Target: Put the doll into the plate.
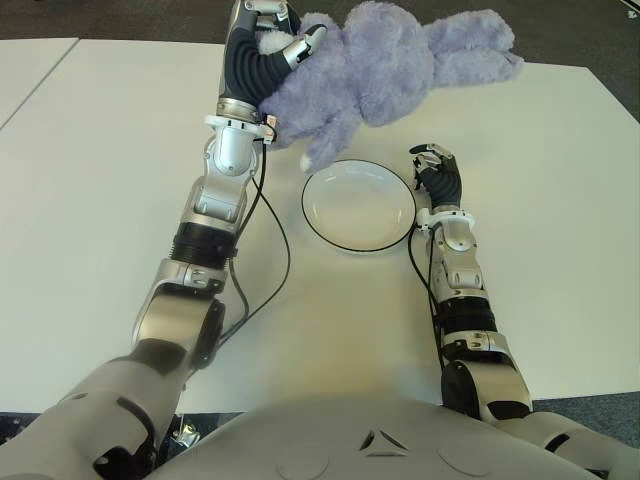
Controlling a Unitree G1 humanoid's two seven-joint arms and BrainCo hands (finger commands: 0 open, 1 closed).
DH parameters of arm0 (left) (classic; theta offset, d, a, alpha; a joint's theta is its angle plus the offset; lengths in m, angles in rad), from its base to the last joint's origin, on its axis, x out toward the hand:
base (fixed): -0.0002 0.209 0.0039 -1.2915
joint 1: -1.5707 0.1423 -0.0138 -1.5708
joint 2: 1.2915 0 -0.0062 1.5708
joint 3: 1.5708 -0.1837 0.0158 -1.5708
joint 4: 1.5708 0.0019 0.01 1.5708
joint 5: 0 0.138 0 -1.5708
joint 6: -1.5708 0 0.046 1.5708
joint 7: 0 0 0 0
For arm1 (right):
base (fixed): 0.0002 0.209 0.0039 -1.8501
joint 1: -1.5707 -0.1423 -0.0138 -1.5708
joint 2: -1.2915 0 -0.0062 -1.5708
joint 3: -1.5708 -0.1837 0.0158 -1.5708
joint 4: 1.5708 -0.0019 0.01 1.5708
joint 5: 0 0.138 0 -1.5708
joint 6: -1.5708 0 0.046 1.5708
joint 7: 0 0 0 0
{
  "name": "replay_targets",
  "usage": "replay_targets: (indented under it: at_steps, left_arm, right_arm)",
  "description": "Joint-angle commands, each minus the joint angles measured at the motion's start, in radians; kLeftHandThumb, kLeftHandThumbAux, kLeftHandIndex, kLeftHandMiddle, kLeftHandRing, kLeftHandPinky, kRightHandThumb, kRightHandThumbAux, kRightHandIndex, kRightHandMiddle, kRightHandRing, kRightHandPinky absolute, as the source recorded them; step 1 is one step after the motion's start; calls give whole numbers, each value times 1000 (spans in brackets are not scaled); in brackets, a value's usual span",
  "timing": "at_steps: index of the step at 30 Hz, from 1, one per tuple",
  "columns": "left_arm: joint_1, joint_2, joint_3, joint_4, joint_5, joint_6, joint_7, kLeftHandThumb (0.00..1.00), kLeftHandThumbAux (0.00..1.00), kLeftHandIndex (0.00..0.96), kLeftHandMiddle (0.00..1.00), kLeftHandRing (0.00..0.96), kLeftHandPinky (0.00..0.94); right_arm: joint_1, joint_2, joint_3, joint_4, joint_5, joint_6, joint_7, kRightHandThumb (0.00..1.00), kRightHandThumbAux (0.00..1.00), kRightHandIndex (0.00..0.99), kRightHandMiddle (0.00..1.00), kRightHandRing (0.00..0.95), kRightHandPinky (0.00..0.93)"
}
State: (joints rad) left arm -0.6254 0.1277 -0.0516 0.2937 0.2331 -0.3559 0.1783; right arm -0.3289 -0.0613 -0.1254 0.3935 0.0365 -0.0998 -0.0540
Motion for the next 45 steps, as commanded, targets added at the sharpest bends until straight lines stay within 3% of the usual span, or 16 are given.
replay_targets:
  at_steps: [1, 12, 18, 23, 27, 35, 40, 45]
  left_arm:
    - [30, -21, -12, -21, -13, 17, -25, 177, 794, 818, 900, 899, 887]
    - [58, -51, -42, -35, 14, -6, -25, 195, 777, 820, 899, 896, 887]
    - [75, -47, -73, -2, 93, -92, 30, 174, 767, 825, 900, 897, 890]
    - [72, -28, -104, 70, 219, -212, 146, 133, 769, 832, 904, 900, 895]
    - [67, -11, -128, 119, 330, -268, 253, 73, 769, 844, 911, 906, 905]
    - [57, 17, -189, 173, 506, -294, 430, 7, 789, 865, 928, 919, 920]
    - [43, 35, -222, 204, 558, -307, 500, 1, 804, 870, 932, 922, 919]
    - [13, 67, -277, 246, 672, -307, 637, 1, 838, 867, 930, 920, 912]
  right_arm:
    - [89, 18, 5, 72, 1, 43, 2, 705, 719, 441, 820, 829, 825]
    - [92, 22, 11, 70, 2, 29, 7, 706, 719, 441, 826, 834, 832]
    - [96, 26, 15, 63, 0, 30, -1, 706, 719, 441, 823, 831, 829]
    - [99, 27, 18, 59, -4, 31, -7, 705, 719, 441, 821, 829, 823]
    - [100, 26, 20, 58, -3, 33, -5, 705, 720, 441, 819, 828, 824]
    - [102, 26, 23, 56, -1, 33, -5, 705, 720, 441, 823, 829, 830]
    - [102, 27, 24, 53, -3, 38, -10, 705, 720, 441, 822, 829, 830]
    - [104, 28, 27, 47, -5, 43, -16, 705, 720, 441, 822, 829, 830]
